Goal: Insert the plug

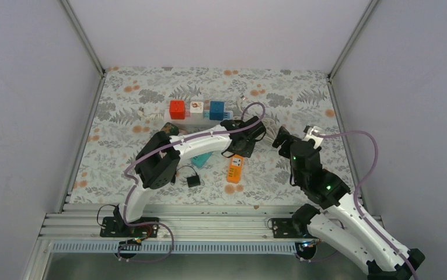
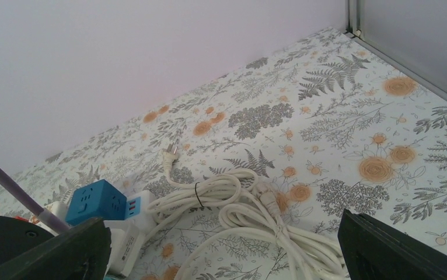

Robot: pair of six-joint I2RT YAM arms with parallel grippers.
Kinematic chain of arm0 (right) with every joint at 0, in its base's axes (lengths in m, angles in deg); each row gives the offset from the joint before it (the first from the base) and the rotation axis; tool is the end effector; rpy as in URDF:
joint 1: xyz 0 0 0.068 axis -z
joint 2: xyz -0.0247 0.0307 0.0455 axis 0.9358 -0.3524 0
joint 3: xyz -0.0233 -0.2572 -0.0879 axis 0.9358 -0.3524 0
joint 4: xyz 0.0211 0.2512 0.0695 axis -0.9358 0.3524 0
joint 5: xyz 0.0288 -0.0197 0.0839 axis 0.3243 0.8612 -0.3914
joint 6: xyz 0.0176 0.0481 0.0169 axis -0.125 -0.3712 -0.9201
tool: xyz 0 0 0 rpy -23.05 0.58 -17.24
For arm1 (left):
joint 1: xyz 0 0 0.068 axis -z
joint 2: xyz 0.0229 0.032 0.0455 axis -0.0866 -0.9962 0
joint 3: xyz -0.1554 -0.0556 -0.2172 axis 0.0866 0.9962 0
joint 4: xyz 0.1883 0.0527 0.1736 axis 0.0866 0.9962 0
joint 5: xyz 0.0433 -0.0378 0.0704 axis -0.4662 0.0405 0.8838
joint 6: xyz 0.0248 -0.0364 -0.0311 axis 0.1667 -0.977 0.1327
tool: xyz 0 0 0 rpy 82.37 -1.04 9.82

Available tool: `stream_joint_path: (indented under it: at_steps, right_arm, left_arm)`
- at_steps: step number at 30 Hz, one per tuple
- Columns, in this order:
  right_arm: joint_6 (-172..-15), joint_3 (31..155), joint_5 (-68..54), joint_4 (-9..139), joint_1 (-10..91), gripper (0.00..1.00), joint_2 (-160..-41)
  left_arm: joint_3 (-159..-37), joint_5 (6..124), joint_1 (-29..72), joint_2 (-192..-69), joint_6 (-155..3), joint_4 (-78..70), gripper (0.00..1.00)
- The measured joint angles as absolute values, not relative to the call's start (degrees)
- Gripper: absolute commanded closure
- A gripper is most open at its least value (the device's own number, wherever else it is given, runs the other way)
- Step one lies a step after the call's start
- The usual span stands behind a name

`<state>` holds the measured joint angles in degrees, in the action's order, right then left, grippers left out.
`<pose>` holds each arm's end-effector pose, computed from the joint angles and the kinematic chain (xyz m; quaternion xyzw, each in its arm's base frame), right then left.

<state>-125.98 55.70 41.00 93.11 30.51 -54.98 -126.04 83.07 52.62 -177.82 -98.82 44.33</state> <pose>0.1220 0.0688 0.2960 0.1869 0.7931 0.0907 0.5725 0.2470 -0.3783 0.1986 0.1788 0.9622 -0.0792 0.1895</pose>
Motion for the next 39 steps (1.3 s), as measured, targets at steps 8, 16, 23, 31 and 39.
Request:
stream_joint_path:
  at_steps: [8, 16, 23, 31, 39]
  right_arm:
    - [-127.6, 55.7, 43.1, 94.2, 30.5, 0.0, -53.9]
    - [-129.0, 55.7, 44.7, 95.5, 30.5, 0.0, -51.6]
    - [-129.5, 55.7, 44.9, 96.1, 30.5, 0.0, -51.6]
    - [-129.8, 55.4, 45.0, 96.1, 30.5, 0.0, -51.5]
    - [-129.8, 55.0, 45.0, 96.2, 30.5, 0.0, -51.3]
  left_arm:
    - [-126.6, 83.2, 52.4, -177.9, -98.6, 45.3, 0.98]
    - [-127.5, 82.9, 52.4, -177.9, -98.7, 46.0, 0.98]
    - [-127.1, 82.1, 52.4, -177.9, -98.7, 46.1, 0.98]
    - [-126.6, 82.0, 52.4, -178.5, -98.6, 46.1, 0.98]
    - [-126.6, 82.1, 52.4, -178.8, -98.2, 45.6, 0.98]
